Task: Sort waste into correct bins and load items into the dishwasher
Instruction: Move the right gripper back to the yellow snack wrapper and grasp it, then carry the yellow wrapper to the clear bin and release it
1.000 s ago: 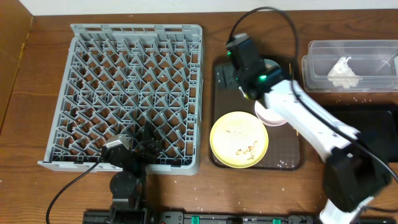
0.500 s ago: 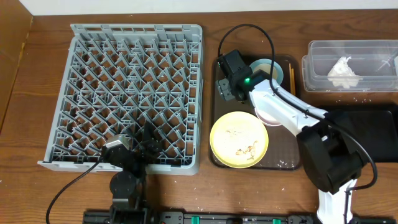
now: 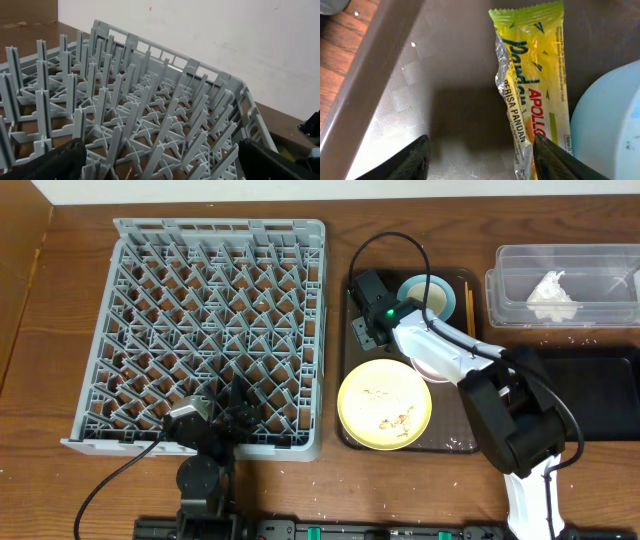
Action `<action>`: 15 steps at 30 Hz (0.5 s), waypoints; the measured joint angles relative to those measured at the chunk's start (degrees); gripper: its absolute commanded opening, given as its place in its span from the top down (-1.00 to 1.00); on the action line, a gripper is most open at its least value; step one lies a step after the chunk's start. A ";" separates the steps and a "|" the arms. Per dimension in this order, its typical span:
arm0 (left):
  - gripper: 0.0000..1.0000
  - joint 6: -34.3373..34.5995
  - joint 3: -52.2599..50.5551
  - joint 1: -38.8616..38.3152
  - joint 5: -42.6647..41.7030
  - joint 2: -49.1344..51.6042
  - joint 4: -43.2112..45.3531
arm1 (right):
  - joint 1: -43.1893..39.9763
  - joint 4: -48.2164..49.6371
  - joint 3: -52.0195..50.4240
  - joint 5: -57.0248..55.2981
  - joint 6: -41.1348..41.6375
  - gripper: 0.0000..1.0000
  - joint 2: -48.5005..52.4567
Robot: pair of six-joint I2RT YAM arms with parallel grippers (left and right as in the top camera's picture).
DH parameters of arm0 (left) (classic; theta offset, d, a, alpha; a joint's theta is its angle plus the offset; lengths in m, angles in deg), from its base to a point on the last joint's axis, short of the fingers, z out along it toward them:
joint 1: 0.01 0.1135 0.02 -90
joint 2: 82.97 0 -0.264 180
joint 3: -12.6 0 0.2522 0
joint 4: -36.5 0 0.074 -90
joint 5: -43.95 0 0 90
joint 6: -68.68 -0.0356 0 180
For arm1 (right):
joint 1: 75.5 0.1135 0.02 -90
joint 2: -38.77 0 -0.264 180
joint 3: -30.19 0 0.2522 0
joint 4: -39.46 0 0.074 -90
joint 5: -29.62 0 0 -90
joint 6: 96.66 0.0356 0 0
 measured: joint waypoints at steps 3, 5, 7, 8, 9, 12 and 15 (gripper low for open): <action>-0.96 0.00 0.00 0.00 0.00 0.00 0.00 | 0.00 -0.57 0.00 -0.22 0.04 0.18 0.00; -0.96 0.00 0.00 0.00 0.00 0.00 0.00 | 0.00 -0.61 0.00 -0.31 0.15 0.38 0.00; -0.96 0.00 0.00 0.00 0.00 0.00 0.00 | 0.00 -0.68 0.00 -0.33 0.26 0.63 0.00; -0.96 0.00 0.00 0.00 0.00 0.00 0.00 | 0.00 -0.68 0.00 -0.33 0.17 0.85 0.00; -0.96 0.00 0.00 0.00 0.02 0.00 0.00 | 0.00 -0.85 0.00 -0.39 0.66 0.98 0.00; -0.96 0.00 0.00 0.00 0.04 0.00 0.00 | 0.00 -1.11 0.00 -0.37 2.14 0.98 0.02; -0.96 0.00 0.00 0.00 0.09 0.00 0.00 | 0.00 -1.53 0.13 -0.28 2.97 0.98 0.02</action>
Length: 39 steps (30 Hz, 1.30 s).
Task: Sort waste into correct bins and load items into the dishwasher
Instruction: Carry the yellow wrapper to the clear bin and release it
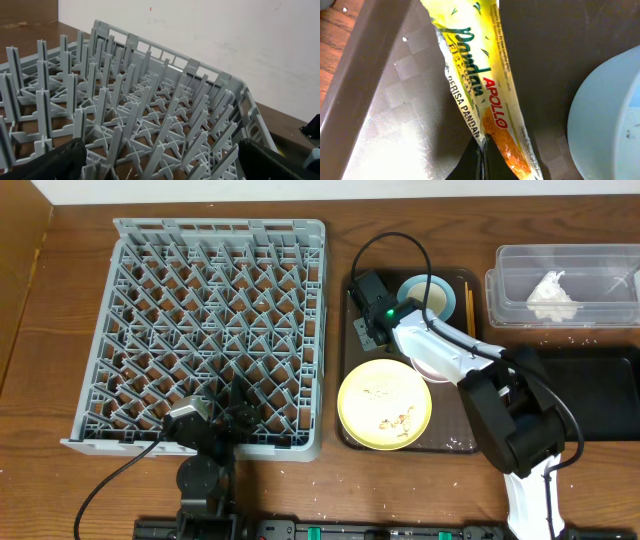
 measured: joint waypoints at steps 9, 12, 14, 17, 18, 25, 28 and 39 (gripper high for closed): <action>-0.96 0.00 0.00 0.00 0.02 0.00 0.00 | -0.13 -7.34 10.49 0.46 2.73 0.97 -2.56; -0.96 0.00 0.00 0.00 0.02 0.00 0.00 | -0.87 -8.61 16.57 0.59 5.29 0.97 -6.16; -0.96 0.00 0.00 0.00 0.02 0.00 0.00 | -2.25 -9.77 19.61 0.55 8.04 0.97 -8.66; -0.96 0.00 0.00 0.00 0.02 0.00 0.00 | -7.23 -12.94 22.86 0.20 15.41 0.97 -12.46; -0.96 0.00 0.00 0.00 0.02 0.00 0.00 | -9.01 -13.77 23.17 -0.02 17.33 0.97 -13.18; -0.95 0.00 0.00 0.00 0.02 0.00 0.00 | -26.36 -21.77 22.75 0.39 33.97 0.98 -13.16; -0.95 0.00 0.00 0.00 0.02 0.00 0.00 | -32.85 -22.38 21.53 0.70 38.80 0.97 -12.96; -0.96 0.00 0.00 0.00 0.02 0.00 0.00 | -42.60 -22.10 21.00 4.35 43.85 -0.52 -9.33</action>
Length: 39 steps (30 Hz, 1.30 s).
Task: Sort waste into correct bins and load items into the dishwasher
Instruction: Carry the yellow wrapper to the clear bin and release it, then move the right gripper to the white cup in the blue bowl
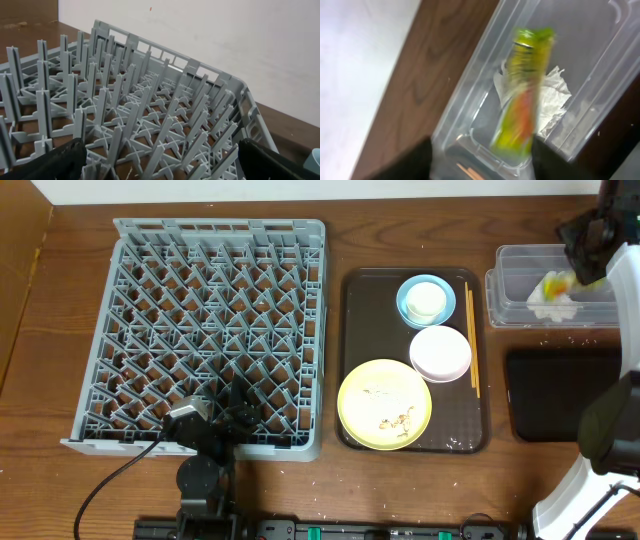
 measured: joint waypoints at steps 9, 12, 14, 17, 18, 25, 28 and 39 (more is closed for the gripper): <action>-0.96 0.00 0.00 0.00 0.00 0.00 0.00 | 0.22 9.88 -0.59 26.34 -20.98 -0.62 0.81; -0.96 0.00 0.00 0.00 0.00 0.00 0.00 | 1.55 11.30 -0.59 41.38 -31.69 -0.68 0.81; -0.96 0.00 0.00 0.00 0.00 0.00 0.00 | 3.54 10.69 -0.59 46.80 -36.13 -0.86 0.81; -0.96 0.00 0.00 0.00 -0.02 0.00 0.00 | 8.44 8.24 -0.57 48.48 -40.65 -0.90 0.79; -0.95 -0.02 0.00 0.00 0.00 0.00 -0.02 | 10.51 6.75 -0.57 46.86 -41.57 -0.91 0.79; -0.96 0.00 0.00 0.00 0.00 0.00 -0.02 | 24.72 -2.16 -0.57 22.64 -44.52 -0.54 0.79; -0.96 0.00 0.00 0.00 0.00 0.00 0.00 | 29.77 -2.36 -0.57 12.07 -45.07 -0.52 0.79; -0.96 0.00 0.00 0.00 0.00 0.00 0.00 | 32.39 -0.07 -5.53 -1.51 -41.22 -0.31 0.76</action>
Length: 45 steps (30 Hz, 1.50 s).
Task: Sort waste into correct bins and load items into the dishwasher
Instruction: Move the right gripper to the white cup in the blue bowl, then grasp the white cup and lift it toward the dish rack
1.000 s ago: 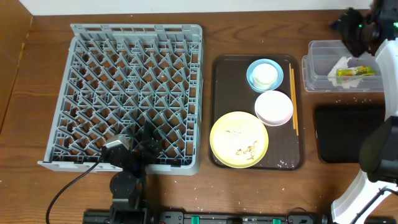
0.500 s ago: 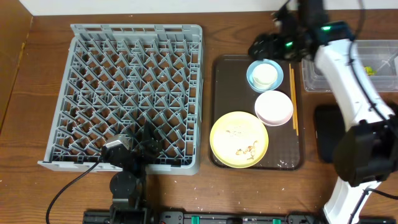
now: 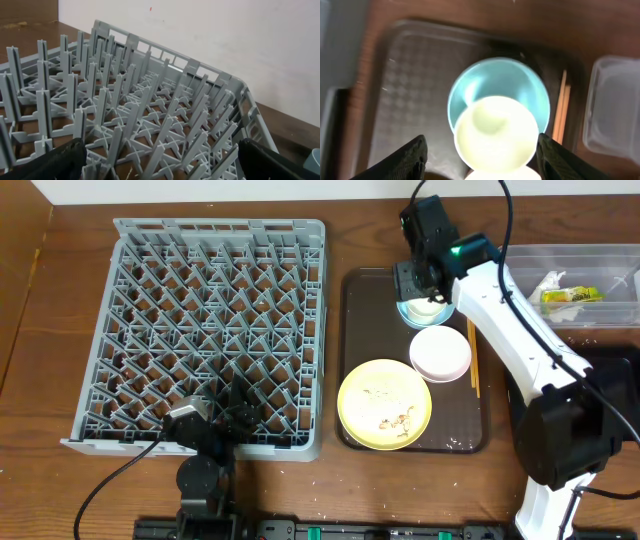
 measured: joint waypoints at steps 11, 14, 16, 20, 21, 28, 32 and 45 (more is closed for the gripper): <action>-0.96 0.00 0.00 0.00 0.00 0.00 -0.02 | 0.11 9.44 -10.36 3.89 0.94 -0.20 0.00; -0.96 0.00 0.00 0.00 0.00 0.00 -0.02 | 0.13 10.49 -11.15 4.07 1.11 -0.08 0.00; -0.96 0.00 0.00 0.00 0.00 0.00 -0.02 | 0.15 10.99 -11.37 4.11 0.87 -0.06 0.00; -0.96 -0.02 0.00 0.00 0.00 0.00 -0.02 | 0.42 12.81 -11.82 4.04 -0.44 -0.04 0.00; -0.96 0.00 0.00 0.00 0.02 0.00 -0.02 | 0.70 13.75 -12.13 4.02 -0.72 0.00 0.00; -0.96 0.00 0.00 0.00 0.00 0.00 -0.02 | 1.49 18.34 -15.80 3.76 -1.86 0.23 0.00; -0.95 0.00 0.00 0.00 0.00 0.00 -0.02 | 1.62 19.23 -15.93 3.56 -2.23 0.85 0.00; -0.96 0.00 0.00 0.00 0.00 0.00 -0.02 | 3.34 13.88 -7.26 3.52 -1.46 0.98 -0.22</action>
